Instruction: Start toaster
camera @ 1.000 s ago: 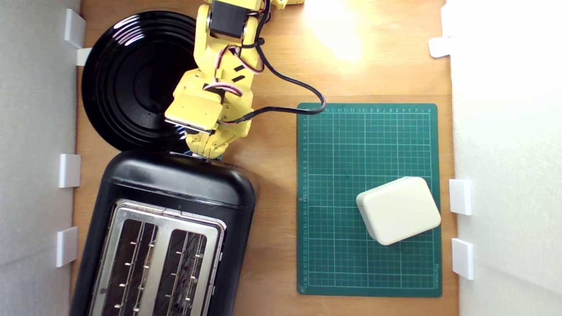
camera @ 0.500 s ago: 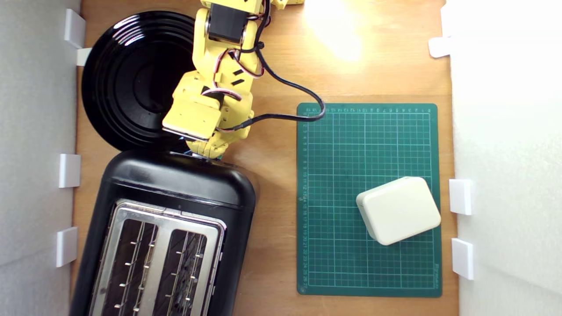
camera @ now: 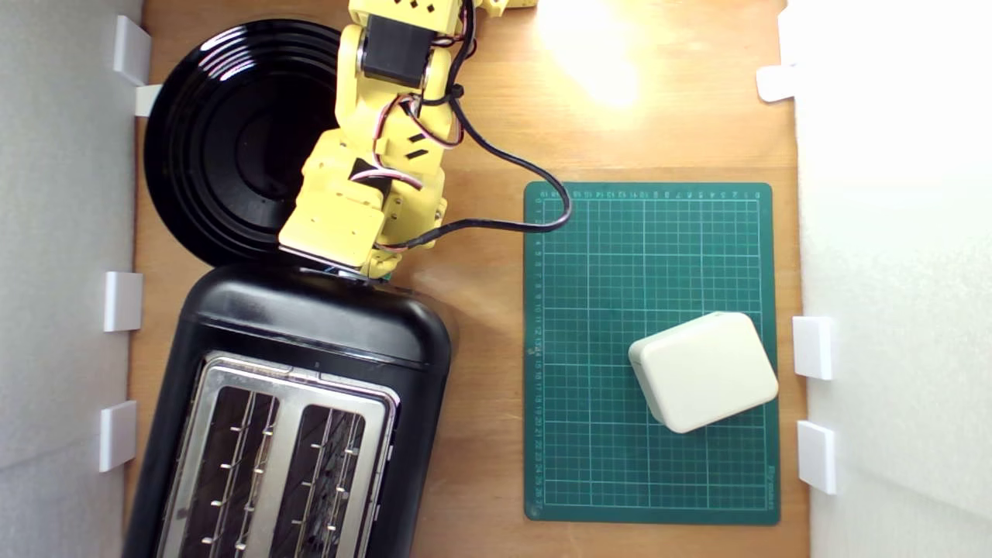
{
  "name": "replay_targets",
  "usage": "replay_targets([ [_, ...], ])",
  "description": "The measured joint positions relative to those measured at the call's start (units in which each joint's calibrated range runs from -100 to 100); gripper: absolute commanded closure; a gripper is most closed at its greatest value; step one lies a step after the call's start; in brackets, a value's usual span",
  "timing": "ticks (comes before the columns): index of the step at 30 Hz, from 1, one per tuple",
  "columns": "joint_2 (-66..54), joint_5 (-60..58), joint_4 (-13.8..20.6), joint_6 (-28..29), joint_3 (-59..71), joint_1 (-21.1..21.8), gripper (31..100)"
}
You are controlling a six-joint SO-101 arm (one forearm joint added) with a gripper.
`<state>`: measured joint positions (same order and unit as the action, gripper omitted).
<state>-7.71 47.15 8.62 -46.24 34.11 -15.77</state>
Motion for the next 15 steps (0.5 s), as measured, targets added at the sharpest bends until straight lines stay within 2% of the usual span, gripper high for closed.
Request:
replay_targets([
  [15, -2.1, 4.8, -0.2, 0.0, 0.0, -0.8, 98.9],
])
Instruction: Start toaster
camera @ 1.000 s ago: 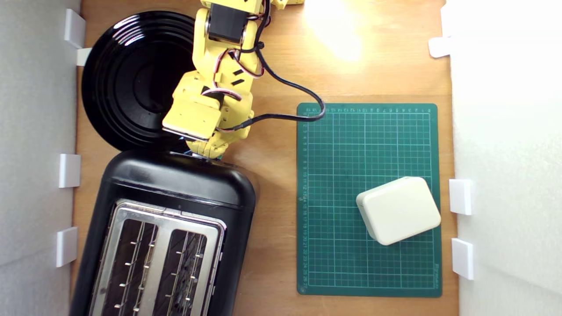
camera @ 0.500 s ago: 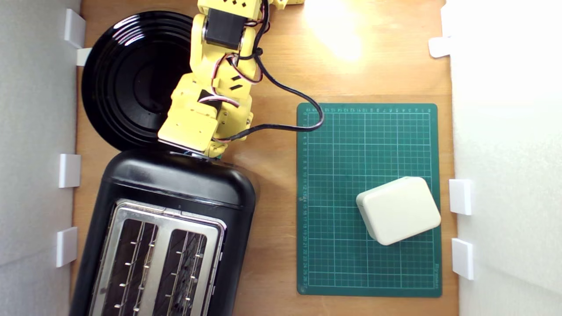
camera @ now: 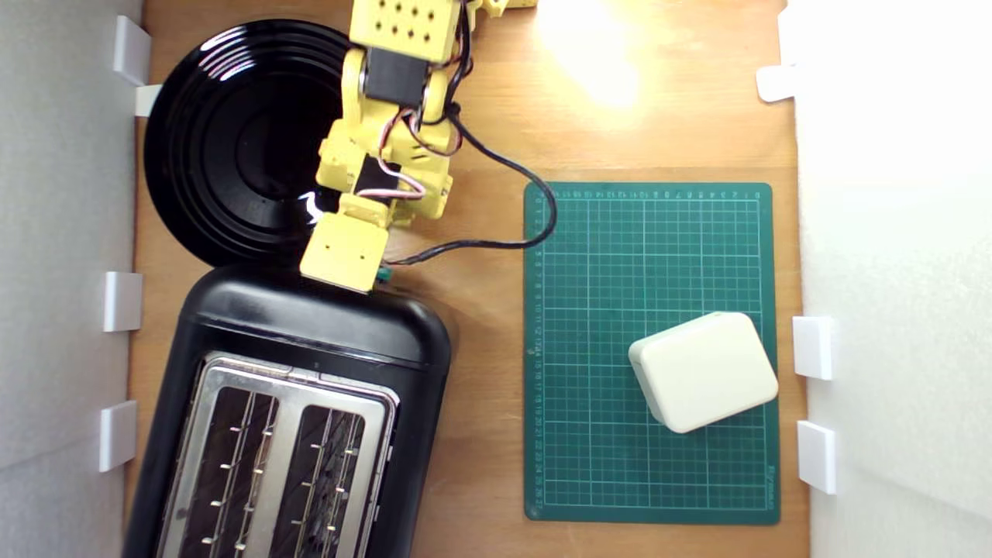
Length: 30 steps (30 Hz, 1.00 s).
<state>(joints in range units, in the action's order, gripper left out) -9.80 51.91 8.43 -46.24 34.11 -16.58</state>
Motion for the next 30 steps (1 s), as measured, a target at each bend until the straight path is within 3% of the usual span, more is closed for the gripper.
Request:
replay_targets([
  [11, -12.8, 2.0, 0.0, 0.1, -5.4, 0.5, 98.9],
  [20, -26.8, 3.6, -0.1, 0.3, -5.4, 3.8, 98.9],
  [23, -32.3, 3.6, -0.1, 1.8, -5.0, 3.6, 98.9],
  [30, -45.2, 3.7, -0.6, 7.1, 2.0, 8.0, 98.9],
])
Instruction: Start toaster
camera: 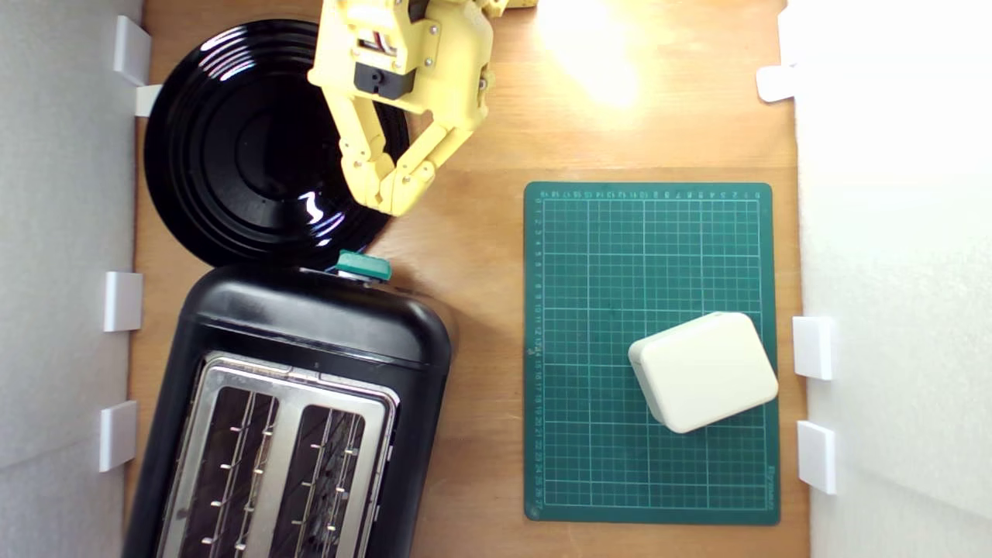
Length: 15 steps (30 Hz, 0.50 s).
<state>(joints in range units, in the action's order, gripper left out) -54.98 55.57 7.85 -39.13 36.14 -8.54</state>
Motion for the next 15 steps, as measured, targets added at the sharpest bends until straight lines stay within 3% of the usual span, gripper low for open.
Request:
replay_targets([
  [8, -12.6, 0.0, -0.2, 9.4, 10.8, 6.1, 98.9],
  [12, -19.8, 0.0, -0.2, 11.4, 19.3, 10.2, 98.9],
  [15, -24.9, 0.0, -0.1, 12.0, 27.3, 10.7, 98.9],
])
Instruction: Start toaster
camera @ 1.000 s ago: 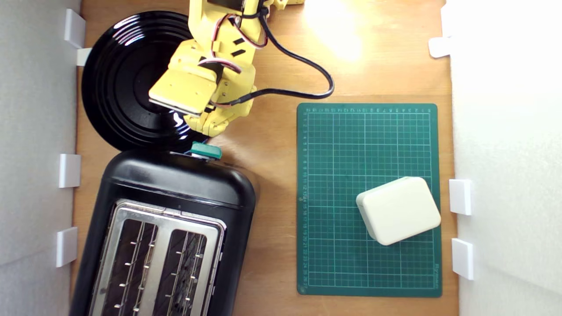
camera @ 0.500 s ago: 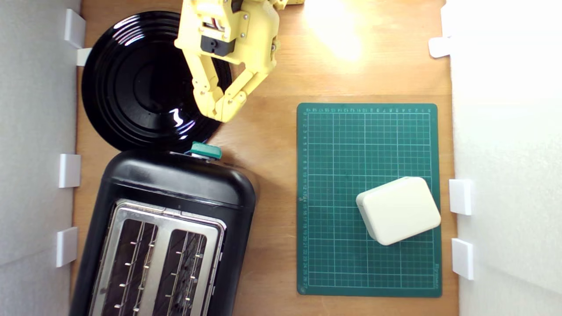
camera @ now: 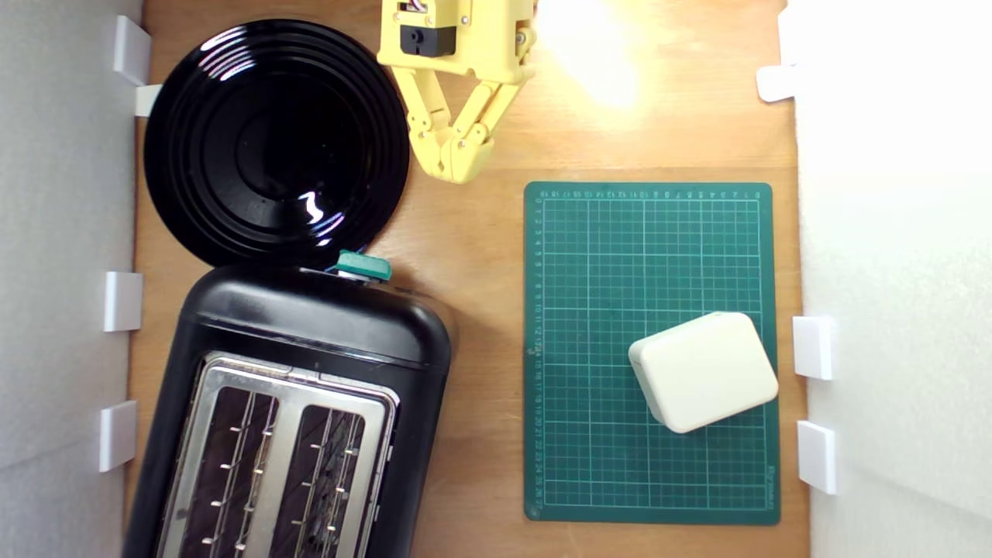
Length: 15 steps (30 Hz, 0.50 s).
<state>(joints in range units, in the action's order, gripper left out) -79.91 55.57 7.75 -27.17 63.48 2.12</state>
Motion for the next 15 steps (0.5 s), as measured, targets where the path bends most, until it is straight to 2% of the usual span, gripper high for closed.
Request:
replay_targets([
  [3, -5.4, 0.0, -0.2, 0.2, 8.0, 2.1, 98.9],
  [6, -10.0, 0.0, -0.1, 1.3, 14.7, 1.7, 98.9],
  [11, -16.7, 0.0, -0.1, 2.5, 24.3, 3.5, 98.9],
  [15, -18.6, 0.0, -0.1, 2.6, 28.7, 3.9, 98.9],
])
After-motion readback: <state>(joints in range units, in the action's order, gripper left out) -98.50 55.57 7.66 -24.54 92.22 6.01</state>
